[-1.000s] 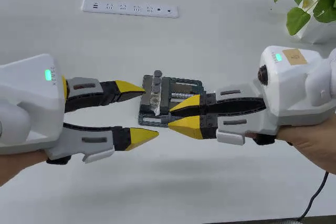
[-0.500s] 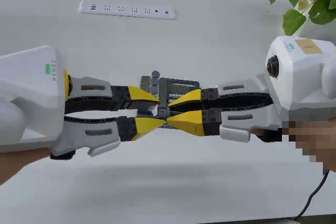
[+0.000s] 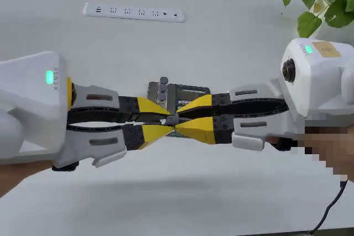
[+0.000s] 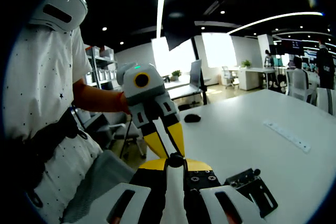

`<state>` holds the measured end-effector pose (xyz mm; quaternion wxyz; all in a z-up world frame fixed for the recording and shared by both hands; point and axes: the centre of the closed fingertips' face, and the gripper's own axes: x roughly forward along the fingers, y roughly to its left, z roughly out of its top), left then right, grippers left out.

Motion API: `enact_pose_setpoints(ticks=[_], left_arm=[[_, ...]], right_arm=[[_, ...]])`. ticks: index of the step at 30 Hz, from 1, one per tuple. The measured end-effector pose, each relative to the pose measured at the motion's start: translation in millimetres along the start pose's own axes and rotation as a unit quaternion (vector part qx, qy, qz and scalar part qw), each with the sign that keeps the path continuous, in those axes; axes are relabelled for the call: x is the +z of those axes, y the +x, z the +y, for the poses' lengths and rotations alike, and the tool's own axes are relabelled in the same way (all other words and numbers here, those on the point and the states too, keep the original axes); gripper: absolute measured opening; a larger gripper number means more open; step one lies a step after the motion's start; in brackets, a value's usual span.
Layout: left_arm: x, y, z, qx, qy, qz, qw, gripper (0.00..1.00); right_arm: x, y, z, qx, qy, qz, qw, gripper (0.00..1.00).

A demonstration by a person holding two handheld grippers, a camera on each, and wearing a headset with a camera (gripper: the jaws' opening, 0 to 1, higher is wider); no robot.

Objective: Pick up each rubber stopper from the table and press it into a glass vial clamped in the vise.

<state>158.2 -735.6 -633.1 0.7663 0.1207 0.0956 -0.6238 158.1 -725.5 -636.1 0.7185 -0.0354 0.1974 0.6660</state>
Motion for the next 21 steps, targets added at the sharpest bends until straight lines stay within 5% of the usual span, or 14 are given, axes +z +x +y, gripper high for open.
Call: enact_pose_setpoints(ticks=[14, 21], left_arm=[[1.7, -1.8, 0.6, -0.003, 0.006, -0.007, 1.0, 0.05], [8.7, -4.9, 0.2, -0.014, -0.027, -0.027, 0.9992, 0.05]], right_arm=[[2.9, -1.7, -0.6, 0.001, -0.006, 0.0, 1.0, 0.06], [10.1, -2.8, 5.4, 0.008, -0.016, -0.006, 0.9998, 0.07]])
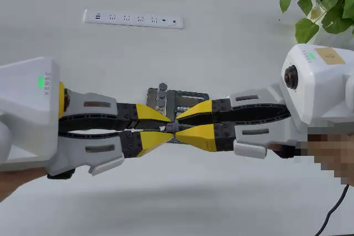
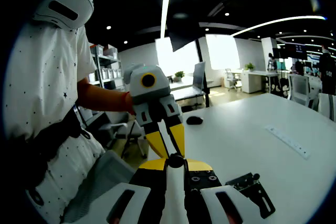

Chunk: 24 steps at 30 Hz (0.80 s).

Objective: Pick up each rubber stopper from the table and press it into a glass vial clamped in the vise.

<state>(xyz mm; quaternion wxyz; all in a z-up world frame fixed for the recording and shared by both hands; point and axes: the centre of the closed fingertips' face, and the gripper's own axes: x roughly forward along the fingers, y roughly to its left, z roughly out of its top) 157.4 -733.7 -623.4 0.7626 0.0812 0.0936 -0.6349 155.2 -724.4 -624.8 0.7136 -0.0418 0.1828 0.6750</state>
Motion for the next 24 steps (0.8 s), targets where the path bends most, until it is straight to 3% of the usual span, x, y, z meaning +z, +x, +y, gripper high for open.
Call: enact_pose_setpoints(ticks=[3, 10, 15, 24], left_arm=[[7.6, -2.7, 0.5, -0.005, -0.029, -0.022, 0.9993, 0.05], [14.7, -6.0, 0.2, -0.012, -0.056, -0.042, 0.9975, 0.04], [20.1, -9.7, -1.8, -0.026, -0.085, -0.063, 0.9941, 0.04], [23.5, -12.7, -3.8, -0.039, -0.105, -0.079, 0.9906, 0.04]], right_arm=[[4.8, -2.8, 1.5, 0.004, -0.003, -0.009, 0.9999, 0.07], [12.1, -4.1, 2.5, 0.01, -0.013, -0.014, 0.9998, 0.07], [18.4, -4.9, 6.0, 0.021, -0.016, -0.018, 0.9995, 0.07], [24.9, -3.5, 9.9, 0.03, -0.024, -0.014, 0.9991, 0.07]])
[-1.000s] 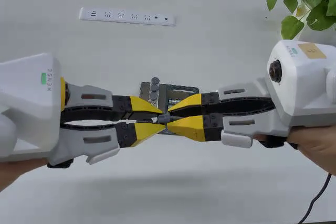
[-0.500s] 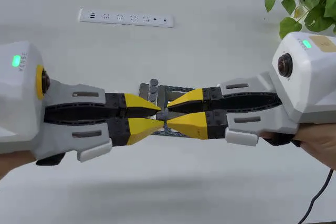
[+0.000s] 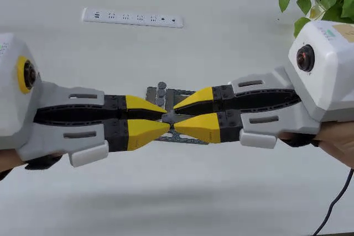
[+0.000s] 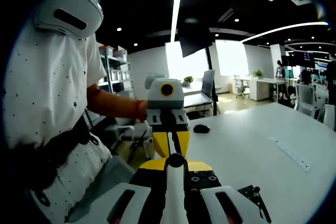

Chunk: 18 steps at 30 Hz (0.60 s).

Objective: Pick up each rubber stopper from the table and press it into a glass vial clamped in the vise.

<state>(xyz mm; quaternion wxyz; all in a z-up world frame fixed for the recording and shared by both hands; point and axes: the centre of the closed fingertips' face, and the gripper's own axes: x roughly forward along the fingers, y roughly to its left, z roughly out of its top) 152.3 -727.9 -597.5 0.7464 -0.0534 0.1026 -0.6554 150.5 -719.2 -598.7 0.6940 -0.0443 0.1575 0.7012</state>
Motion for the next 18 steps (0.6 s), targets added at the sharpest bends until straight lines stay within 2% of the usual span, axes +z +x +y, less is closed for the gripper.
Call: enact_pose_setpoints(ticks=[7, 18], left_arm=[[-7.3, -0.4, -1.6, -0.003, 0.0, 0.009, 1.0, 0.04], [-14.5, -2.7, 1.9, 0.009, 0.002, 0.011, 0.9999, 0.05]], right_arm=[[-5.3, 2.8, 1.5, 0.0, -0.004, 0.016, 0.9999, 0.06], [-12.5, 6.3, -3.8, -0.009, 0.008, 0.036, 0.9993, 0.05]])
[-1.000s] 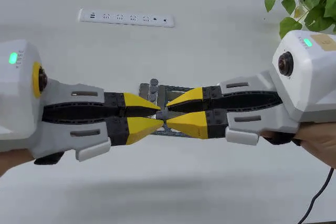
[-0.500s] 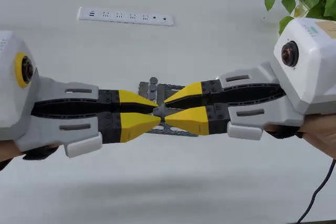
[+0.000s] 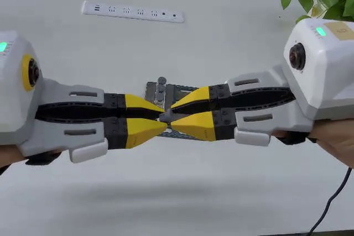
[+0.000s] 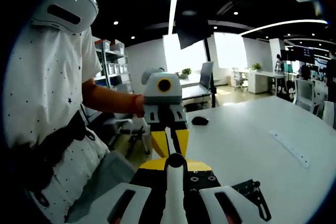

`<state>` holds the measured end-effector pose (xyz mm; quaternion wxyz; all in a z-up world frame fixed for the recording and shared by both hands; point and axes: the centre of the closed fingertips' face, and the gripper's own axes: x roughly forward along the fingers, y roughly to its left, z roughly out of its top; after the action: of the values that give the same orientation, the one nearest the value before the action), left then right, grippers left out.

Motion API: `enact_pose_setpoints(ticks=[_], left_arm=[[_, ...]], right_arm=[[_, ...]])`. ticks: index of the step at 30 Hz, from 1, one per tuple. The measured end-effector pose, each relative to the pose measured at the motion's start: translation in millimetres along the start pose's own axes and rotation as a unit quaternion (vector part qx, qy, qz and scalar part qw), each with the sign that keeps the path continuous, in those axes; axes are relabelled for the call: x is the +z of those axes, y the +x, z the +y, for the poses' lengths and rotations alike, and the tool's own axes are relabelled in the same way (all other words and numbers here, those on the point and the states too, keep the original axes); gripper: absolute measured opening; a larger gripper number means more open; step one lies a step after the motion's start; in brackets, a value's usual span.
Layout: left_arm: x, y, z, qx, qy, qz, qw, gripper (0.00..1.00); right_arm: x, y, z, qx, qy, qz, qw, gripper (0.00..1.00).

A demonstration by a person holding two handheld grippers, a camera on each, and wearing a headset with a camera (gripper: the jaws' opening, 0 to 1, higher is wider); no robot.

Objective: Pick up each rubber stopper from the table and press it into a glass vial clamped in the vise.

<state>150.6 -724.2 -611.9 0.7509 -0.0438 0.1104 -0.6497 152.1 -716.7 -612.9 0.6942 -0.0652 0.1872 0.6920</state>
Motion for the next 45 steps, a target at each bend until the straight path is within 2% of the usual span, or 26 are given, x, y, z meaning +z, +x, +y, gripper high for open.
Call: enact_pose_setpoints(ticks=[6, 9, 15, 19, 21, 25, 27, 30, 33, 34, 36, 39, 41, 45], left_arm=[[-3.2, -2.6, 3.9, 0.012, 0.002, -0.002, 0.9999, 0.05], [-7.7, -6.0, 6.6, 0.019, 0.004, 0.005, 0.9998, 0.05], [-17.1, -17.5, 18.7, 0.054, 0.007, 0.016, 0.9984, 0.15], [-23.0, -24.5, 26.9, 0.076, 0.009, 0.023, 0.9968, 0.23], [-26.7, -28.0, 32.3, 0.091, 0.012, 0.028, 0.9954, 0.26], [-33.0, -33.3, 40.6, 0.115, 0.013, 0.031, 0.9928, 0.38], [-38.9, -36.3, 46.1, 0.132, 0.018, 0.041, 0.9903, 0.44], [-45.5, -39.1, 51.4, 0.145, 0.019, 0.046, 0.9882, 0.53], [-55.4, -42.6, 57.7, 0.154, 0.018, 0.048, 0.9867, 0.59], [-57.8, -42.5, 59.4, 0.158, 0.02, 0.054, 0.9857, 0.6], [-60.8, -43.4, 60.6, 0.161, 0.023, 0.063, 0.9846, 0.62], [-67.0, -42.9, 62.7, 0.165, 0.027, 0.071, 0.9834, 0.65], [-69.9, -42.8, 63.7, 0.167, 0.029, 0.075, 0.9828, 0.69], [-75.5, -43.0, 64.8, 0.168, 0.032, 0.082, 0.982, 0.72]], right_arm=[[-1.0, 4.7, -4.5, 0.0, 0.005, 0.013, 0.9999, 0.05], [0.6, 2.8, -9.6, -0.004, 0.007, 0.017, 0.9998, 0.05], [-0.5, -0.6, -27.7, -0.023, 0.009, 0.042, 0.9988, 0.05], [-7.9, 2.2, -40.9, -0.035, 0.006, 0.079, 0.9962, 0.05], [-15.1, 3.4, -50.5, -0.04, -0.001, 0.108, 0.9934, 0.05], [-22.0, 10.2, -61.3, -0.038, -0.007, 0.144, 0.9888, 0.05], [-30.7, 11.9, -70.0, -0.04, -0.014, 0.177, 0.9833, 0.06], [-40.9, 17.3, -83.4, -0.045, -0.016, 0.21, 0.9766, 0.06], [-52.2, 21.1, -96.4, -0.053, -0.027, 0.251, 0.9662, 0.06], [-59.0, 22.8, -102.8, -0.055, -0.037, 0.273, 0.9598, 0.06], [-68.1, 25.9, -110.8, -0.055, -0.055, 0.303, 0.9499, 0.06], [-78.9, 31.2, -117.3, -0.05, -0.074, 0.336, 0.9375, 0.06], [-85.6, 36.0, -117.8, -0.042, -0.081, 0.352, 0.9316, 0.06], [-94.4, 43.6, -123.7, -0.036, -0.076, 0.368, 0.9261, 0.06]])
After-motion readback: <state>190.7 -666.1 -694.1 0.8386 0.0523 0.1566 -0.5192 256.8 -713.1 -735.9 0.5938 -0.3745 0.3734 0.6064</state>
